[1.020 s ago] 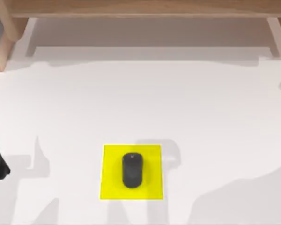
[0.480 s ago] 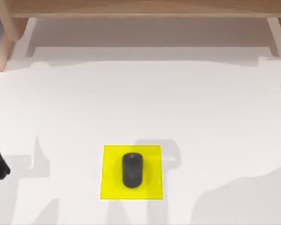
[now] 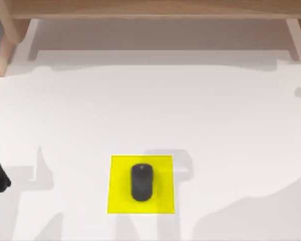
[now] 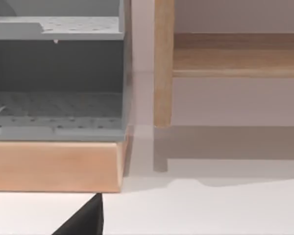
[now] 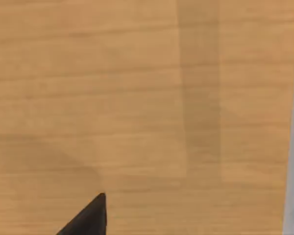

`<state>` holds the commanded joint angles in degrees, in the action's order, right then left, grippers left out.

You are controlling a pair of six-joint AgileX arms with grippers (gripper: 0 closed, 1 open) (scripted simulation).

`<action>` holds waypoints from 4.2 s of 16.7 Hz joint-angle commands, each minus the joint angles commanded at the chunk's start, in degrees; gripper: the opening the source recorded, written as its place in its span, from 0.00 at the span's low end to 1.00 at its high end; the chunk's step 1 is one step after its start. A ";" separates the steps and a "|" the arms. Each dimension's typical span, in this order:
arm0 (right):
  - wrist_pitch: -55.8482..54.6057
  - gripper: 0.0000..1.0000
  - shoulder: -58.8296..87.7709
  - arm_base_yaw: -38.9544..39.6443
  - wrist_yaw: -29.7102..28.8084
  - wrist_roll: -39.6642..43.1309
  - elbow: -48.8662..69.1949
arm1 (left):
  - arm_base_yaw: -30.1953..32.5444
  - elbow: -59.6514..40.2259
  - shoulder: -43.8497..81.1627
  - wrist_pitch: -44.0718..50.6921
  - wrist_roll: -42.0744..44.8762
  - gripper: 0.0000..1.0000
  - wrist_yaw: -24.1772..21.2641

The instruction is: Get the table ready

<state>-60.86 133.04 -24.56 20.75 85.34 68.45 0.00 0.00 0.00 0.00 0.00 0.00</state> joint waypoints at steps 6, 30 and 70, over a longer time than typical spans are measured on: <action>13.14 1.00 -23.32 5.17 -5.88 -18.42 -10.70 | 0.00 0.00 0.00 0.00 0.00 1.00 0.00; 60.86 1.00 -133.04 24.56 -20.75 -85.34 -68.45 | 0.00 0.00 0.00 0.00 0.00 1.00 0.00; 60.86 1.00 -133.04 24.56 -20.75 -85.34 -68.45 | 18.53 -111.16 106.79 3.39 0.37 1.00 16.36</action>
<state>0.00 0.00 0.00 0.00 0.00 0.00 18.53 -111.16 106.79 3.39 0.37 16.36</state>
